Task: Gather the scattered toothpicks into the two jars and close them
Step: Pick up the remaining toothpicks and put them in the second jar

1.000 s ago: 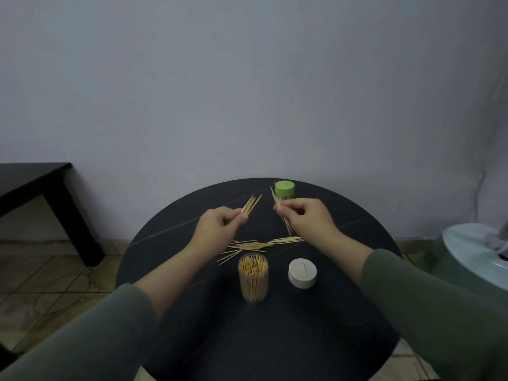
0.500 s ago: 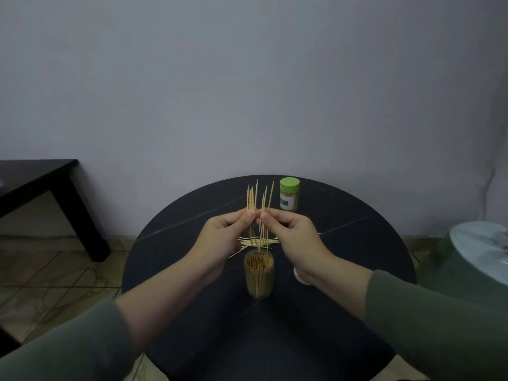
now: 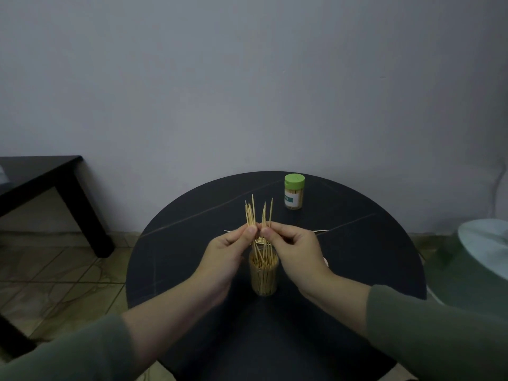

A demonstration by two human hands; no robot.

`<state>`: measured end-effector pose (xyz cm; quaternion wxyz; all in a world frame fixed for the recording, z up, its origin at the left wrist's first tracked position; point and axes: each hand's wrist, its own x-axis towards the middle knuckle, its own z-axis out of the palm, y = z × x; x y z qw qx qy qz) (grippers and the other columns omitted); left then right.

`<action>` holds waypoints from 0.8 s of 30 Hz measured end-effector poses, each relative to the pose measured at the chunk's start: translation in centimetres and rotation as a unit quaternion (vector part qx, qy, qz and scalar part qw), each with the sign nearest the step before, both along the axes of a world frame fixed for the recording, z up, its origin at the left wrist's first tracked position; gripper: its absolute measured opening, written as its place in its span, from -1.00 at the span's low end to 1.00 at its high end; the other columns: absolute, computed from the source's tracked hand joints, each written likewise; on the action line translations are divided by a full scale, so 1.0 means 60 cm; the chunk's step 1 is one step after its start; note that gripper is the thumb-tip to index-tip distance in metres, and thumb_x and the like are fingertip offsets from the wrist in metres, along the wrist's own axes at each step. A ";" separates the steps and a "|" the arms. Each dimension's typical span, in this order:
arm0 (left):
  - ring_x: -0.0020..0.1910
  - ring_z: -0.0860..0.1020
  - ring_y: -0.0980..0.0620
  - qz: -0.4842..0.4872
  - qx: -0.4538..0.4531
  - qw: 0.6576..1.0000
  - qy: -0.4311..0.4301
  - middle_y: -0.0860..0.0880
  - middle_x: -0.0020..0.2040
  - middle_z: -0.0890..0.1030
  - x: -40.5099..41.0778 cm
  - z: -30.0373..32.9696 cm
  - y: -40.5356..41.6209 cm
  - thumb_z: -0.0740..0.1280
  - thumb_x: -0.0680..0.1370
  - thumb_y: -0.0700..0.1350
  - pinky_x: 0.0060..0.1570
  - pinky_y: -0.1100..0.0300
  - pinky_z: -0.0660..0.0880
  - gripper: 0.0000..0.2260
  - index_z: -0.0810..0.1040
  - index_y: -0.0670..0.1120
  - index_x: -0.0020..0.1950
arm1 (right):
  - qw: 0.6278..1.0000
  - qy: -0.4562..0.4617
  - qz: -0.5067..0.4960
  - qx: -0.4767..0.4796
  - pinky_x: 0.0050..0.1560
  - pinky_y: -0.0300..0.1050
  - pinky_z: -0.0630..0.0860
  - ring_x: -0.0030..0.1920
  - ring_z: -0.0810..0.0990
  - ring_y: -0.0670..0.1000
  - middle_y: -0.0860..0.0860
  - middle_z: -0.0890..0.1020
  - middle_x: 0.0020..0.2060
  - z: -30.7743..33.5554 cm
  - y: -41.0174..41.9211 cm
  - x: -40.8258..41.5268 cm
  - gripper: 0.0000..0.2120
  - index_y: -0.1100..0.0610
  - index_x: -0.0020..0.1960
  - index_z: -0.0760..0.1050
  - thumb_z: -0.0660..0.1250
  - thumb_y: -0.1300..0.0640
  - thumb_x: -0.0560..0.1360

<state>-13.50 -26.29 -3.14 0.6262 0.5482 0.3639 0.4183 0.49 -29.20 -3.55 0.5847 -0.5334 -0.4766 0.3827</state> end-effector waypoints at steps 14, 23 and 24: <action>0.13 0.60 0.12 0.065 0.031 0.997 -0.015 -0.01 0.07 0.68 0.011 -0.024 -0.014 0.32 0.57 -0.13 0.13 0.25 0.45 -0.81 0.67 -0.10 0.11 | 0.999 -0.038 0.016 0.028 0.00 -0.32 0.54 -0.01 0.65 -0.20 -0.13 0.72 -0.11 -0.017 -0.011 0.017 -0.83 0.03 0.06 0.65 0.42 0.15 0.48; 0.10 0.62 0.08 0.085 0.091 0.992 0.026 -0.05 0.04 0.68 0.006 -0.030 -0.009 0.36 0.52 -0.15 0.16 0.22 0.53 -0.80 0.67 -0.15 0.10 | 0.995 -0.093 0.040 0.007 0.15 -0.11 0.55 0.02 0.65 -0.18 -0.17 0.71 -0.10 -0.017 -0.008 0.026 -0.85 -0.05 0.03 0.67 0.44 0.03 0.46; 0.10 0.62 0.08 0.087 0.094 0.991 0.029 -0.05 0.04 0.68 0.005 -0.031 -0.008 0.37 0.51 -0.16 0.16 0.22 0.53 -0.80 0.67 -0.16 0.10 | 0.994 -0.104 0.040 0.001 0.18 -0.04 0.54 0.03 0.65 -0.17 -0.18 0.71 -0.09 -0.017 -0.008 0.025 -0.79 -0.07 0.04 0.67 0.44 -0.08 0.43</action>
